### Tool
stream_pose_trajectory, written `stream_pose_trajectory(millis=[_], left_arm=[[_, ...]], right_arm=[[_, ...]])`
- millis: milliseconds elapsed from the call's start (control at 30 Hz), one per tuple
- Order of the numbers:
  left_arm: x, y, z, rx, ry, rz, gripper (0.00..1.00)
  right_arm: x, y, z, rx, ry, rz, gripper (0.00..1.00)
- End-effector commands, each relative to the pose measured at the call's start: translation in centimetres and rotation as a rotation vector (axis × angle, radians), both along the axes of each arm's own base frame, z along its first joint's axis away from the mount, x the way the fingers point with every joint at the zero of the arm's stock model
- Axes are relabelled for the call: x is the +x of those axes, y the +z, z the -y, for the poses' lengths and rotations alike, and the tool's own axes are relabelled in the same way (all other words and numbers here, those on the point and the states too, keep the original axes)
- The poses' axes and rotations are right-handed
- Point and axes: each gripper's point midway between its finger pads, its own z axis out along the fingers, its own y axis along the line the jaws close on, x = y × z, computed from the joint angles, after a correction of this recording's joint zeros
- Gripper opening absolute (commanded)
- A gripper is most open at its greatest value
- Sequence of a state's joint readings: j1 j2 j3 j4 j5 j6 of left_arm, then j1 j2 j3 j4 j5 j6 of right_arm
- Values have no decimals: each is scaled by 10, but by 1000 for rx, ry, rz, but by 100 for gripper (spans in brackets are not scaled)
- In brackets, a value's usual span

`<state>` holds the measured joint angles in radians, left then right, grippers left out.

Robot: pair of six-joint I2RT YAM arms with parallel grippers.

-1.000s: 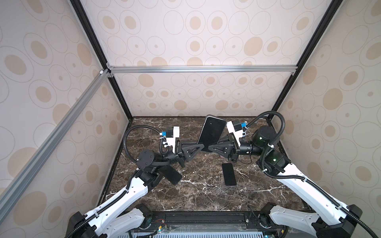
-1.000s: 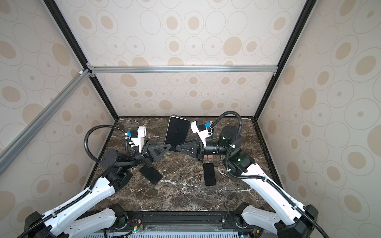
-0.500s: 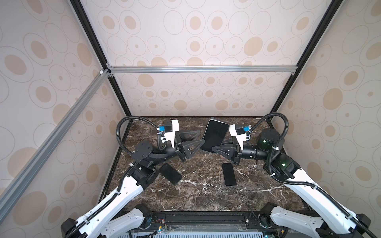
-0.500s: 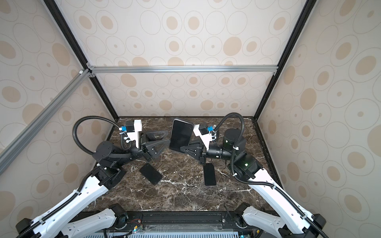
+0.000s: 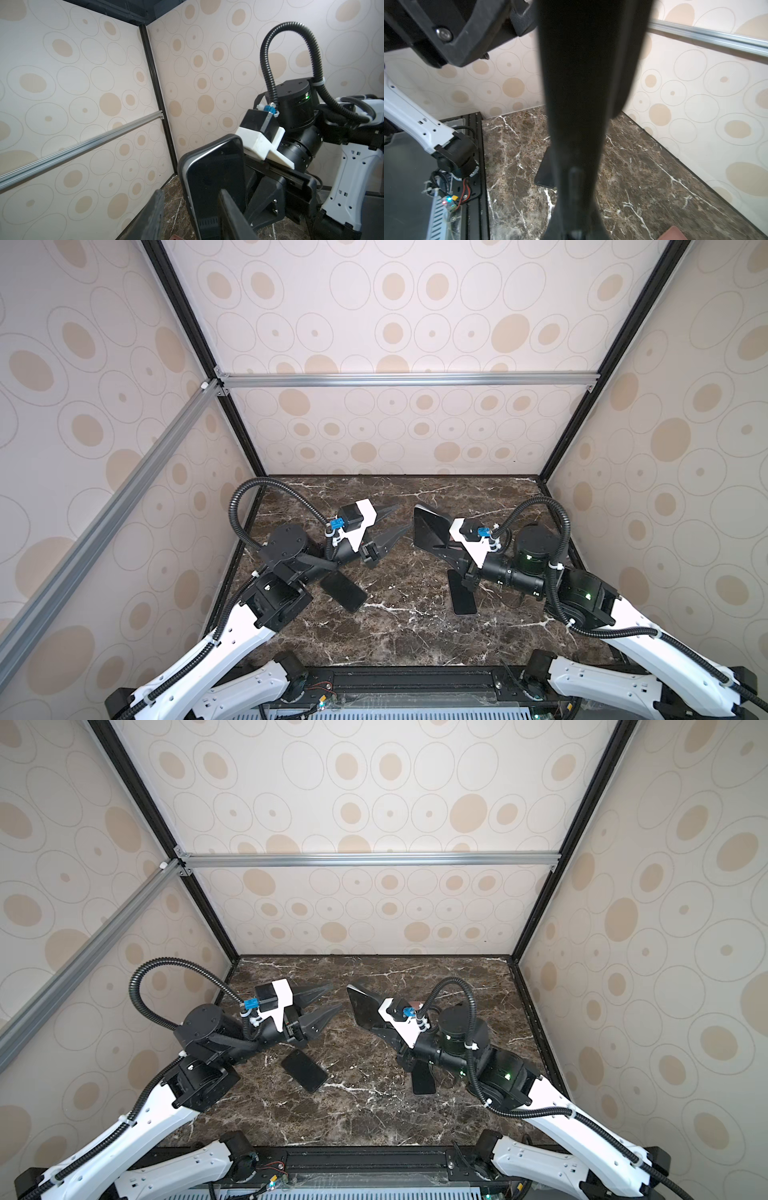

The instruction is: Take the phone out of the phone case

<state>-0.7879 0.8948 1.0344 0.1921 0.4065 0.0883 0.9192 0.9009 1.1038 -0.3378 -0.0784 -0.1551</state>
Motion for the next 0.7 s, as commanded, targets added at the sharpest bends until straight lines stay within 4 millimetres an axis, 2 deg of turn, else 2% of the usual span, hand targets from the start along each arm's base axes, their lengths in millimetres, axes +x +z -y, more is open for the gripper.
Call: stream_pose_trajectory(millis=[0, 667], left_arm=[[-3, -1, 3, 48, 19, 88, 39], [0, -5, 11, 56, 14, 95, 30]], right_arm=[[10, 18, 8, -8, -77, 115, 0], [-2, 15, -7, -17, 14, 103, 0]])
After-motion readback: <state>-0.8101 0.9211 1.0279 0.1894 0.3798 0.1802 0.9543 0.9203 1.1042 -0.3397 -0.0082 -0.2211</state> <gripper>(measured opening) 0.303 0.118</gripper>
